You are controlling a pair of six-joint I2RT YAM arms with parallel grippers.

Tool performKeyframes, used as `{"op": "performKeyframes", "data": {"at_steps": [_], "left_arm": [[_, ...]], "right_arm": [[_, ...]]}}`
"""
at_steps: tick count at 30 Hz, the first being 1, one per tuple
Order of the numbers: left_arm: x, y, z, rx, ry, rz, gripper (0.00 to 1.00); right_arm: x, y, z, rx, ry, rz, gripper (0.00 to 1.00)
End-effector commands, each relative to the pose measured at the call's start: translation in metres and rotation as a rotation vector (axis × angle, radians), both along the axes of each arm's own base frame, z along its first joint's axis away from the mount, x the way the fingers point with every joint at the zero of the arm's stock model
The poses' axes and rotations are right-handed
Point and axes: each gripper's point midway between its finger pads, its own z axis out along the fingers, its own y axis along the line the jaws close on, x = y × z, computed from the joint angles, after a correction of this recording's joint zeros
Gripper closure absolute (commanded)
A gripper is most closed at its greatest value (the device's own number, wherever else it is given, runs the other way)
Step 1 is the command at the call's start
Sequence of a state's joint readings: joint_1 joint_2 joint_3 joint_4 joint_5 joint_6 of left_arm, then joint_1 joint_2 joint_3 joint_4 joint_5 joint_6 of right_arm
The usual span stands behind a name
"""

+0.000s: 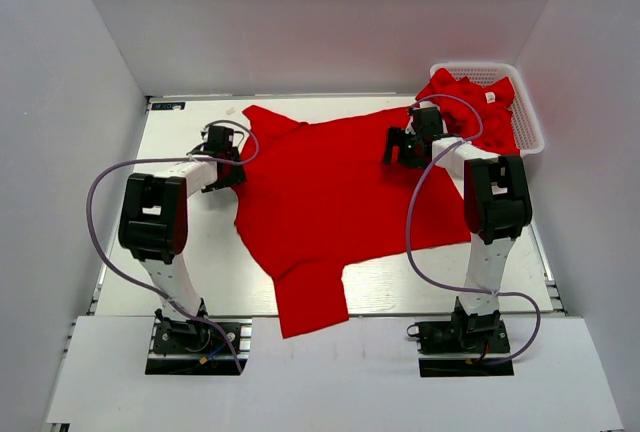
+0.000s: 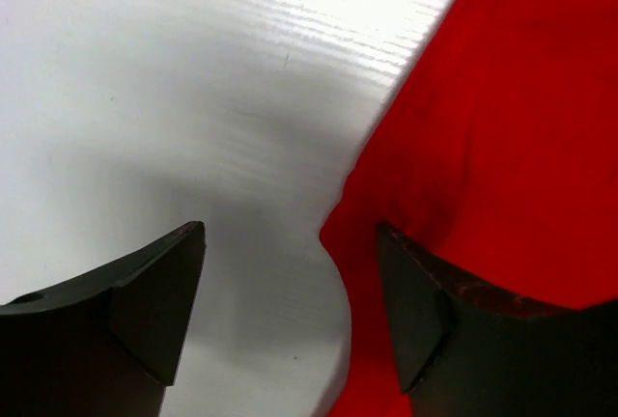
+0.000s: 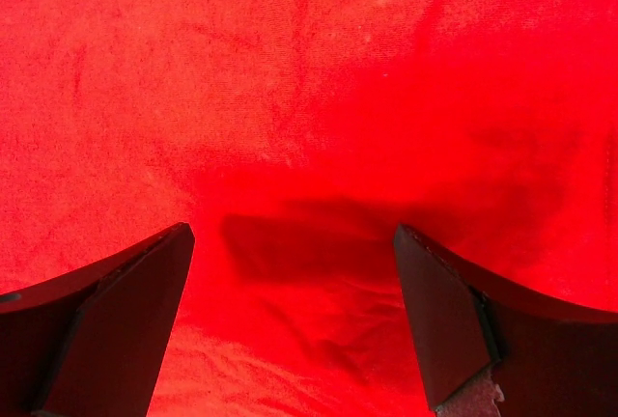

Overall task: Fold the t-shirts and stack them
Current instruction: Flatten out the tshirt

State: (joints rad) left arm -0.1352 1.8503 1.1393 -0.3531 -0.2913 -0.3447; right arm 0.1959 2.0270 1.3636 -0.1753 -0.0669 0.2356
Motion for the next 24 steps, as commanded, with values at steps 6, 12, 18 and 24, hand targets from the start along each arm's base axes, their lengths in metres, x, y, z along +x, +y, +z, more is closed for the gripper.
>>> {"op": "performKeyframes", "data": {"at_steps": [6, 12, 18, 24], "left_arm": [[0.036, -0.012, 0.007, -0.019, -0.071, -0.040, 0.40], [0.055, -0.005, -0.002, 0.026, -0.027, 0.003, 0.80], [0.084, 0.027, -0.014, 0.102, 0.037, 0.102, 0.82], [0.129, 0.037, -0.032, 0.093, 0.056, 0.098, 0.82]], "right_arm": [[-0.036, 0.000, -0.020, 0.003, 0.121, 0.032, 0.10], [-0.036, 0.008, -0.022, 0.025, 0.127, 0.050, 0.10], [-0.029, 0.033, -0.021, 0.060, 0.116, 0.102, 0.10], [-0.023, 0.043, -0.031, 0.023, 0.140, 0.107, 0.10]]}}
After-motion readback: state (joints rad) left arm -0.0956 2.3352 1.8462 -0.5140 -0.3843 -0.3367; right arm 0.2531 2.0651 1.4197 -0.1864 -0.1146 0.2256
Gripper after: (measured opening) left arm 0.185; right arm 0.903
